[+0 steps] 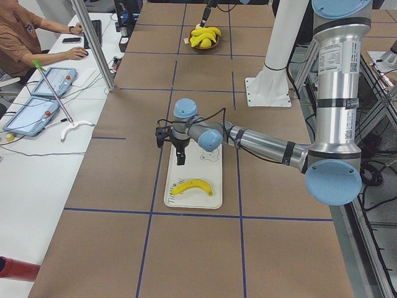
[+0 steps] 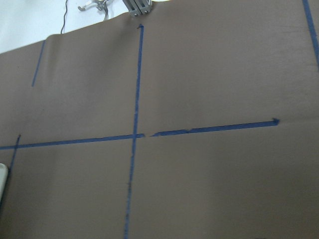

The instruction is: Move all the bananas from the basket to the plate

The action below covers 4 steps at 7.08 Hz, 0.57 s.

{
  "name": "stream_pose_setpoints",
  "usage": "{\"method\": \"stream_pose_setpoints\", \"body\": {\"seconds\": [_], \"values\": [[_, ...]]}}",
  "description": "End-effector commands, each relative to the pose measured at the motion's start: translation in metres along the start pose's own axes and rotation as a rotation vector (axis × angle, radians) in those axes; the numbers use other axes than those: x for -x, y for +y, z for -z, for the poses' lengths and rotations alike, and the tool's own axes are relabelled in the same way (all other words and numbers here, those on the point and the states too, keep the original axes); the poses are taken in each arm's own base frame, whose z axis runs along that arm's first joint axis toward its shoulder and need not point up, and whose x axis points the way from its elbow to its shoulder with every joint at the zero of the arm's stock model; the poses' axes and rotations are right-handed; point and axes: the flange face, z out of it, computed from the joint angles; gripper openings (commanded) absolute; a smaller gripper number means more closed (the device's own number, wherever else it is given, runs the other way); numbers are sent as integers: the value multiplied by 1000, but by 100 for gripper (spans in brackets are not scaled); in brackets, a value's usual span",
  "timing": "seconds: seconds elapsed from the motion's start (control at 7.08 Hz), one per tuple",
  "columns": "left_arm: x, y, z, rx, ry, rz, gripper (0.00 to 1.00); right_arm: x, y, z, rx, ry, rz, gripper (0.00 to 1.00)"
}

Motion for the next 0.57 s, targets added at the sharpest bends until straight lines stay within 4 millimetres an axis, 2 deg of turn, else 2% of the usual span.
{"method": "stream_pose_setpoints", "body": {"seconds": [0.0, 0.28, 0.42], "values": [[-21, 4, 18, 0, 50, 18, 100, -97, -17, 32, 116, 82, 88, 100], [-29, 8, 21, 26, 79, 58, 100, -176, -2, 27, 202, 202, 230, 100], [-33, 11, 22, 26, 86, 82, 100, -201, 3, 22, 259, 203, 242, 100]]}}
